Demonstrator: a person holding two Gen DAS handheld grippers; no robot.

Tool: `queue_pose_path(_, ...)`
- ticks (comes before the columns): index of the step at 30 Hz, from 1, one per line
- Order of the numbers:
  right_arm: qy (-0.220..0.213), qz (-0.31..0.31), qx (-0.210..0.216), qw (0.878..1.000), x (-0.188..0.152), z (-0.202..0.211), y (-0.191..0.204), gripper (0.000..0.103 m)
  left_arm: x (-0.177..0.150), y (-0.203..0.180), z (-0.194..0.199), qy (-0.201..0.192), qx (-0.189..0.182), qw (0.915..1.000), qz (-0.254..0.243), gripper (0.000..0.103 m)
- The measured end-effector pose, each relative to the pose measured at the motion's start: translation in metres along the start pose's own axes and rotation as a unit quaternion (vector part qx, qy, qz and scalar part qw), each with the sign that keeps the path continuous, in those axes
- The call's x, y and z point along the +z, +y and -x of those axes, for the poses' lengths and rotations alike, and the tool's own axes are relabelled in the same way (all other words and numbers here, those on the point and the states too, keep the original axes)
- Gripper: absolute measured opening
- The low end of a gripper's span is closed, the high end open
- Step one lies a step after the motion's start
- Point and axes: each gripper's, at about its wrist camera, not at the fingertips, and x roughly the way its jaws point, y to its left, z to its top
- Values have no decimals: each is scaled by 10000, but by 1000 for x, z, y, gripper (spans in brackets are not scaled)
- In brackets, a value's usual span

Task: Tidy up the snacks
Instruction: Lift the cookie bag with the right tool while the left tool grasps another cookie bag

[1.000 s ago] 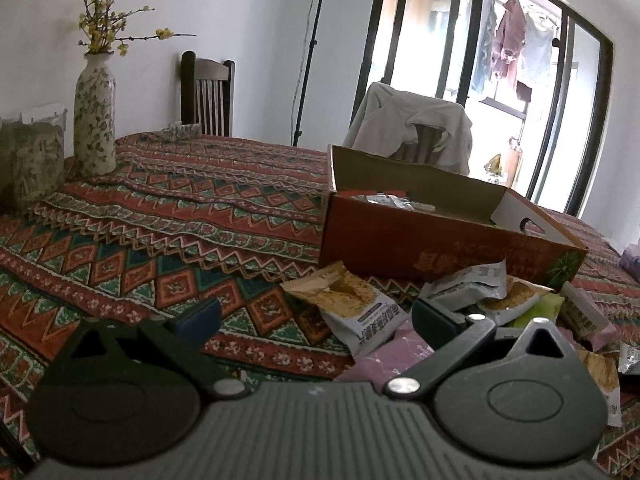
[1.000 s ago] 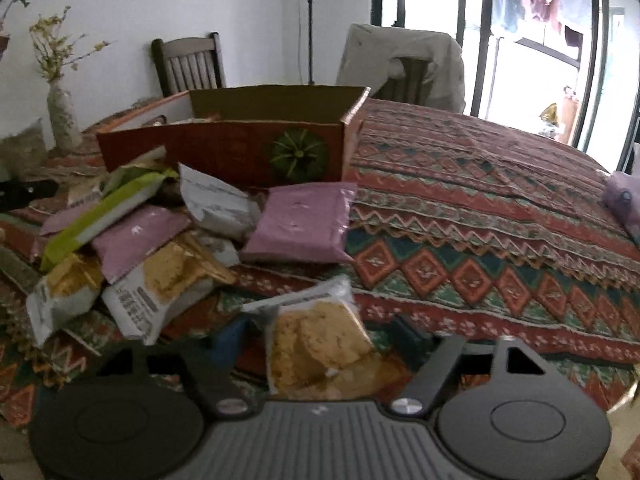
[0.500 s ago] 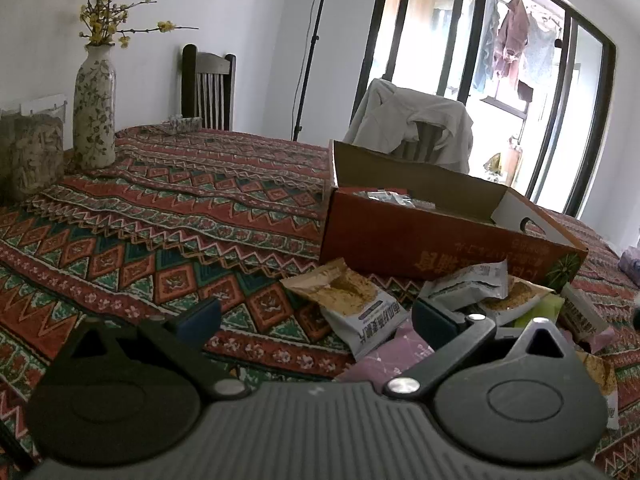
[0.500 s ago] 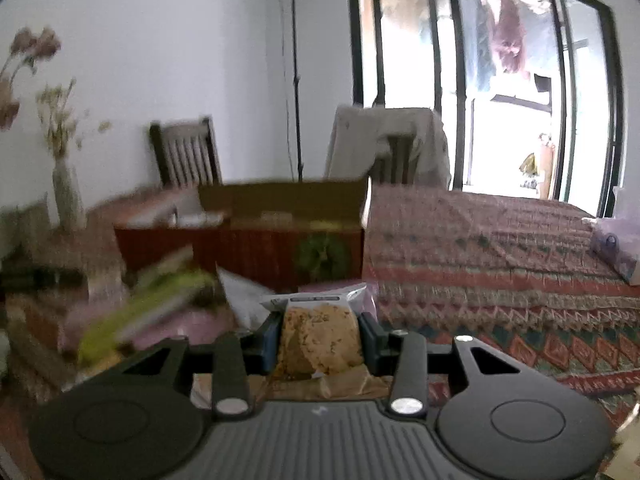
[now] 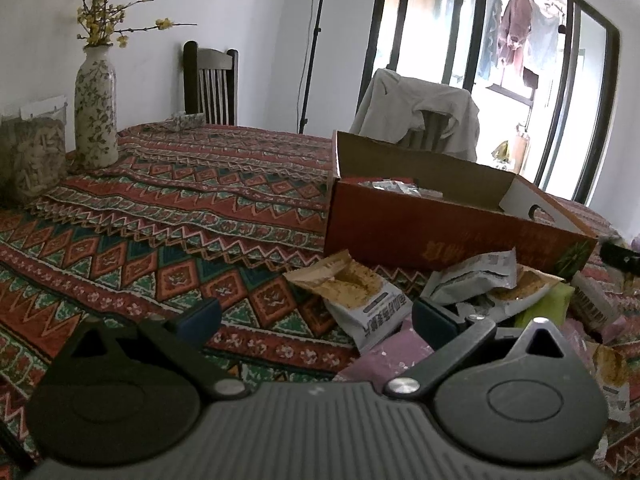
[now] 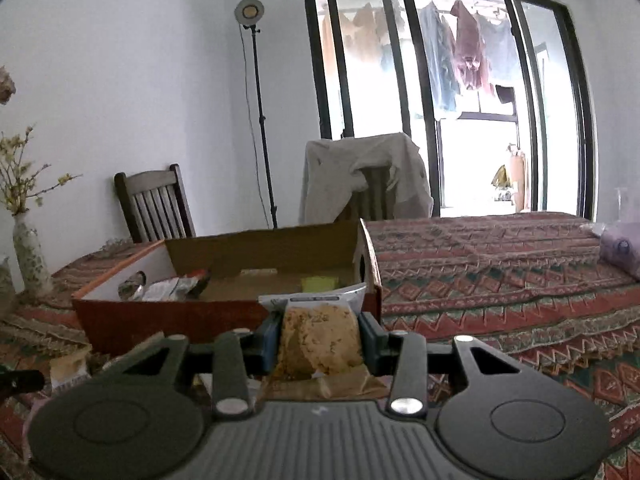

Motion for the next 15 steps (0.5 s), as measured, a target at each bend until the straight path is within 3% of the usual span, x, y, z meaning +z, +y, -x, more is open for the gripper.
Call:
queue_pose_path(6,11,-75,-26,10000,-7,0,-4,40,1,-10,1,26,168,9995,-254,103)
queue_pose_path(10,-19,-113,7,9999,-8,2,-5,40,14,-20,-7,236,184,9992,-262,103)
queue_pose_path(15,-50,-198,-17,9998,-9,3,-8,40,38,-37,-30,622,540,9964,-212,103)
